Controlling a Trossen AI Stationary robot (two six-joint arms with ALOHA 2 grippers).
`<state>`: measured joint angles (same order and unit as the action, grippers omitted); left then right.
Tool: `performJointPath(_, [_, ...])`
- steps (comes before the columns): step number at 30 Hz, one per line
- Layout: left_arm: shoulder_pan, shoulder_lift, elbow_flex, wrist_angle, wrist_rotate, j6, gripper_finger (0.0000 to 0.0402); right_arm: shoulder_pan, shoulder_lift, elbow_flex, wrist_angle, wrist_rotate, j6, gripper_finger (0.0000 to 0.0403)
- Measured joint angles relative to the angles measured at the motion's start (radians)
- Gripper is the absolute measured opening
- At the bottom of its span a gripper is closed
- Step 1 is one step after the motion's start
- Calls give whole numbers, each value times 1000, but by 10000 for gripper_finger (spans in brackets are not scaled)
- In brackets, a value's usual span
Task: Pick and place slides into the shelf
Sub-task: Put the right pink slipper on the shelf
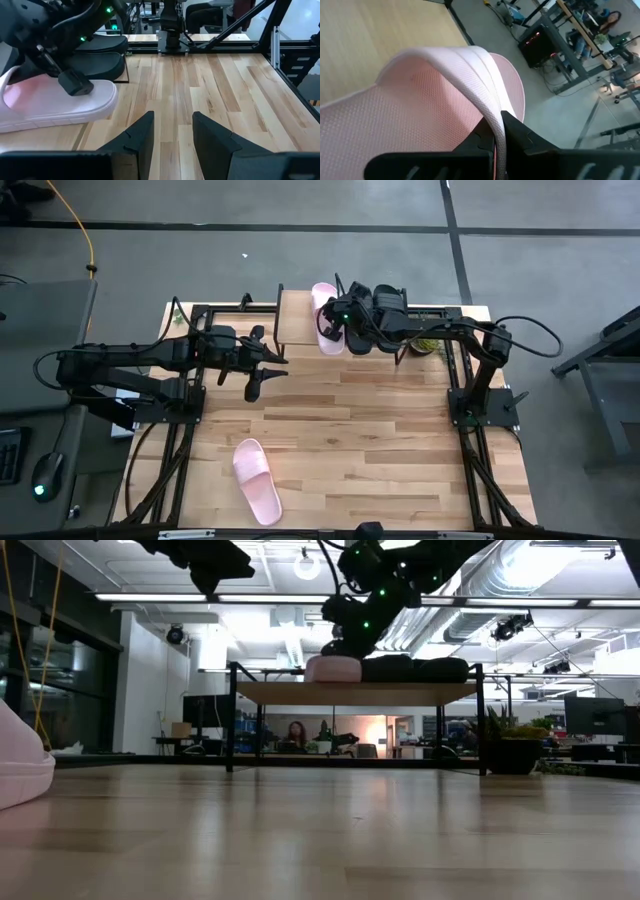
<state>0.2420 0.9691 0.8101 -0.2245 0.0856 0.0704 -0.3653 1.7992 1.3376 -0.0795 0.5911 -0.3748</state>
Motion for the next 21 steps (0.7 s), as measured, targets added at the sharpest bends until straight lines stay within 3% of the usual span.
performJointPath(21, [0,0,0,-1,0,0,120,0,0,3,-2,47,-38,0])
